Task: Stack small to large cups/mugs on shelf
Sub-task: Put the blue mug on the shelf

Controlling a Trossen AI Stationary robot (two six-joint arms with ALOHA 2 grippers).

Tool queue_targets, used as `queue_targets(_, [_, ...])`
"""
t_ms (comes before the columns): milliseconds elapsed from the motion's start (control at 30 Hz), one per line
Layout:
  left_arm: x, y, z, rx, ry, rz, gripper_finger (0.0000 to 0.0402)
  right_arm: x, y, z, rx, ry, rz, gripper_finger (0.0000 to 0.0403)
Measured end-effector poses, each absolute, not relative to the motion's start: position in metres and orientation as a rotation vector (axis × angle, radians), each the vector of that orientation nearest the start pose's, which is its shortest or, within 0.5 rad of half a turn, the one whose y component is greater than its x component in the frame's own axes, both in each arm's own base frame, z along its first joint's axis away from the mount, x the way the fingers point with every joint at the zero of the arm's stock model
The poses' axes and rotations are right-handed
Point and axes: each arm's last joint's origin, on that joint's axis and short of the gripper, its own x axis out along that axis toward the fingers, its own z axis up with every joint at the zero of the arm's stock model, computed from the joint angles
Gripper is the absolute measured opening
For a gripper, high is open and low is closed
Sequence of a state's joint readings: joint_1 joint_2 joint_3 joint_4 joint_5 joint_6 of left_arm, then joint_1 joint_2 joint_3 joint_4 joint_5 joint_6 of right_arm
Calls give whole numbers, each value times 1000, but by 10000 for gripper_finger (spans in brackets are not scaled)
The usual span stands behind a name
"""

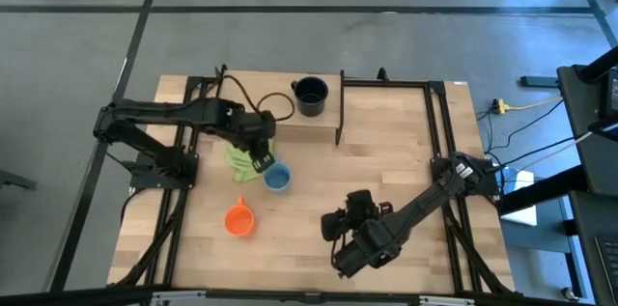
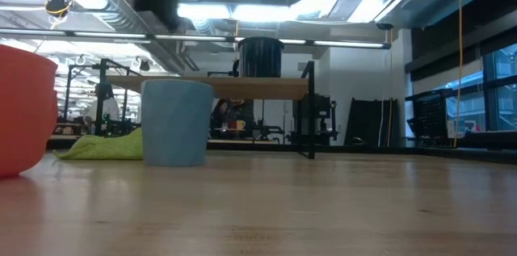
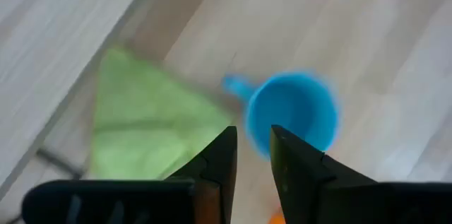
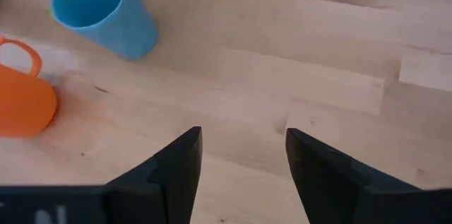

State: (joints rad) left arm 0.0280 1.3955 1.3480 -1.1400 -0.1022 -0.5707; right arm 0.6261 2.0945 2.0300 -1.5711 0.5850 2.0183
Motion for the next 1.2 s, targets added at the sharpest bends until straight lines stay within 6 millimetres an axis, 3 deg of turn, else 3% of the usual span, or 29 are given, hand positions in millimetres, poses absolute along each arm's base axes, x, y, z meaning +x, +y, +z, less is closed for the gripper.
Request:
queue_targets(333, [285, -4, 274, -343, 1367, 508, 79, 332, 210, 289, 784, 742, -1104, 207])
queue_targets(600, [285, -3, 274, -352, 1360, 525, 79, 332, 210, 289, 782, 744, -1103, 207])
queue_targets(833, [293, -11, 275, -484, 1334, 348, 79, 331, 210, 289, 760, 758, -1091, 207])
queue_targets(1200, [293, -19, 275, -399, 1305, 436, 78, 331, 211, 289, 762, 764, -1090, 207])
